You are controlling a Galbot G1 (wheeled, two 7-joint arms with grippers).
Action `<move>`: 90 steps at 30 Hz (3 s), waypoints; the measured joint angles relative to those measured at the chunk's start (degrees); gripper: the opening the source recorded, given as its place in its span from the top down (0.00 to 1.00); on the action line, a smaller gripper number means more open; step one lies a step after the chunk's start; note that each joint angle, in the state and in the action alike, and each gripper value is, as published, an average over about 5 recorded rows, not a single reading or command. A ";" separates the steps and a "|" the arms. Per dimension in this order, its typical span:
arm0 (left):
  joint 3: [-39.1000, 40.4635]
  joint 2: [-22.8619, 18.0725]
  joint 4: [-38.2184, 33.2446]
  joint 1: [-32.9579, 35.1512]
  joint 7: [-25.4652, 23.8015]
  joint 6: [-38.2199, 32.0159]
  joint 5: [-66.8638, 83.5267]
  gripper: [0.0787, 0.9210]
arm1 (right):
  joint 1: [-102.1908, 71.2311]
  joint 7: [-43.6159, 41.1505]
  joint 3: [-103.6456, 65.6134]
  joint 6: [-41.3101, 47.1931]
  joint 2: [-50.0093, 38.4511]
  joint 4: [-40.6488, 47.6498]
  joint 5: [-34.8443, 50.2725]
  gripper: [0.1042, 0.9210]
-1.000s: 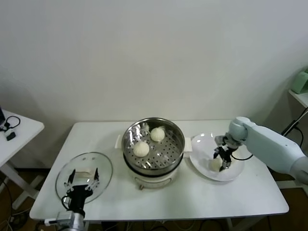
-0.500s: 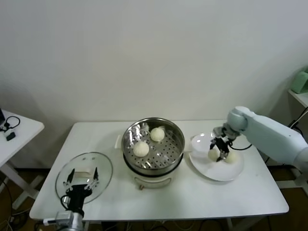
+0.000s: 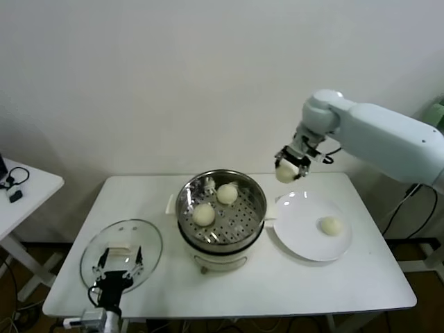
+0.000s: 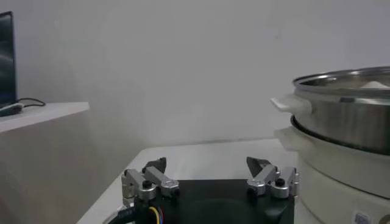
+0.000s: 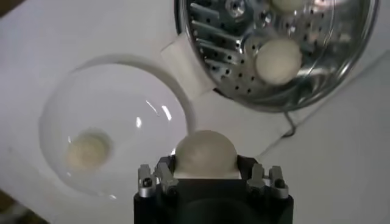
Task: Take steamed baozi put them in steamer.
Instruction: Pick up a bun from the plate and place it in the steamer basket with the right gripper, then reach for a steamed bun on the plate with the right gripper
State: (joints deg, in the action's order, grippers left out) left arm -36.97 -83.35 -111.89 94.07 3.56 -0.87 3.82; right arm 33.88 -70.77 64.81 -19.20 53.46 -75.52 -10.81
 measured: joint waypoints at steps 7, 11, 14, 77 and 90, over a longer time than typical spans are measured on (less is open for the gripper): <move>-0.26 0.20 -0.30 0.57 0.06 0.09 -0.08 0.12 | 0.48 0.31 -0.45 -5.00 3.54 -8.52 -6.84 0.31; -0.45 0.34 -0.66 0.98 0.09 0.18 -0.14 0.12 | -0.56 0.38 -0.14 -7.23 5.73 -11.49 -10.15 0.31; -0.42 0.27 -0.70 1.22 0.13 0.18 -0.32 0.12 | -1.68 0.50 0.49 -8.56 7.35 -12.98 -12.11 0.31; 1.38 -0.14 -0.85 -0.39 0.94 2.46 0.80 0.12 | -7.19 0.89 1.26 -16.94 11.59 -11.70 -11.81 0.12; 1.51 1.09 -0.68 -1.45 1.06 2.83 2.11 0.12 | 5.63 -0.25 9.17 -2.99 2.35 -6.16 11.21 0.12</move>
State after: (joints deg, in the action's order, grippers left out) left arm -35.47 -82.26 -112.57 92.62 4.62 1.96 5.93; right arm 39.51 -71.01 73.97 -22.19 55.81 -81.68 0.39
